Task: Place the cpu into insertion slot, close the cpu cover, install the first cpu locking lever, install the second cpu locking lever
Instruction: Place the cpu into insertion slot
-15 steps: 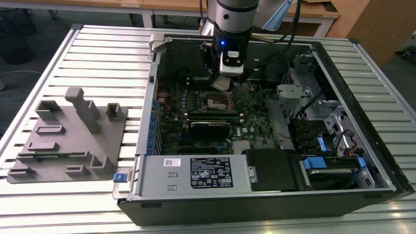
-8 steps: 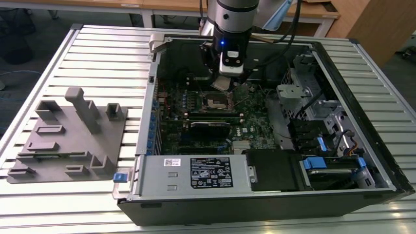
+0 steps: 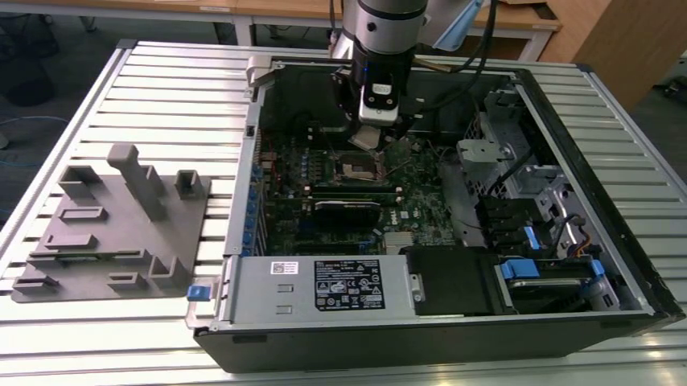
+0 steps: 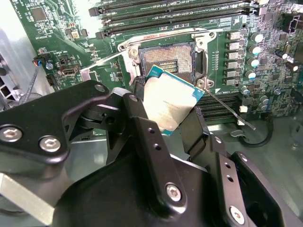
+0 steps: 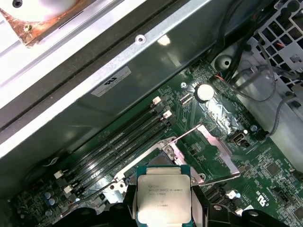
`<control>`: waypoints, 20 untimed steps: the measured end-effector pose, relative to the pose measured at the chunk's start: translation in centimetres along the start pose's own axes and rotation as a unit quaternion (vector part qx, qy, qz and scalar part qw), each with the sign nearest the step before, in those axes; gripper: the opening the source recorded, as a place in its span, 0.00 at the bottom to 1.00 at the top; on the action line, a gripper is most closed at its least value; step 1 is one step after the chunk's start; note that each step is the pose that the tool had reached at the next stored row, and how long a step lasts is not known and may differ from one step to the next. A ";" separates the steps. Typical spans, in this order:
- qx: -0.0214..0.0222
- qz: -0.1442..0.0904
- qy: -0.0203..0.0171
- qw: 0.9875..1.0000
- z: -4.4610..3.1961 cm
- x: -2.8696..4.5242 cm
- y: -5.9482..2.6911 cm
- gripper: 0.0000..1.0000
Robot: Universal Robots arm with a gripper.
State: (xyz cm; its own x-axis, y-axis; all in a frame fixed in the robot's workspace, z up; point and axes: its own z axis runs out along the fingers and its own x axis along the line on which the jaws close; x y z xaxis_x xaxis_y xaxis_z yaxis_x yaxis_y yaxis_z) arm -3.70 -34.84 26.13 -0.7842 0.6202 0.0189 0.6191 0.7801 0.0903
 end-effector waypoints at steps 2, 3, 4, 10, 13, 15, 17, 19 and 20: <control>0.000 0.000 0.000 1.000 0.00 0.00 0.00 0.54; 0.000 0.000 0.000 1.000 0.00 0.00 0.00 0.54; 0.000 0.000 0.000 1.000 0.00 0.00 0.00 0.54; 0.000 0.002 0.000 1.000 0.00 0.00 0.00 0.54; 0.000 0.010 -0.001 1.000 0.00 0.00 0.00 0.54; 0.000 0.013 -0.001 1.000 0.00 0.00 0.00 0.54; 0.000 0.016 -0.001 1.000 0.01 0.00 0.00 0.54; 0.000 0.021 -0.002 1.000 0.01 0.00 0.00 0.54; -0.001 0.026 -0.002 1.000 0.02 0.00 0.00 0.54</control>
State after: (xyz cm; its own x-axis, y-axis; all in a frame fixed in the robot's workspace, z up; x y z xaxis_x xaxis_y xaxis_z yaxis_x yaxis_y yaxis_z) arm -3.71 -34.84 26.11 -0.7507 0.6604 0.0189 0.6591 0.7466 0.0904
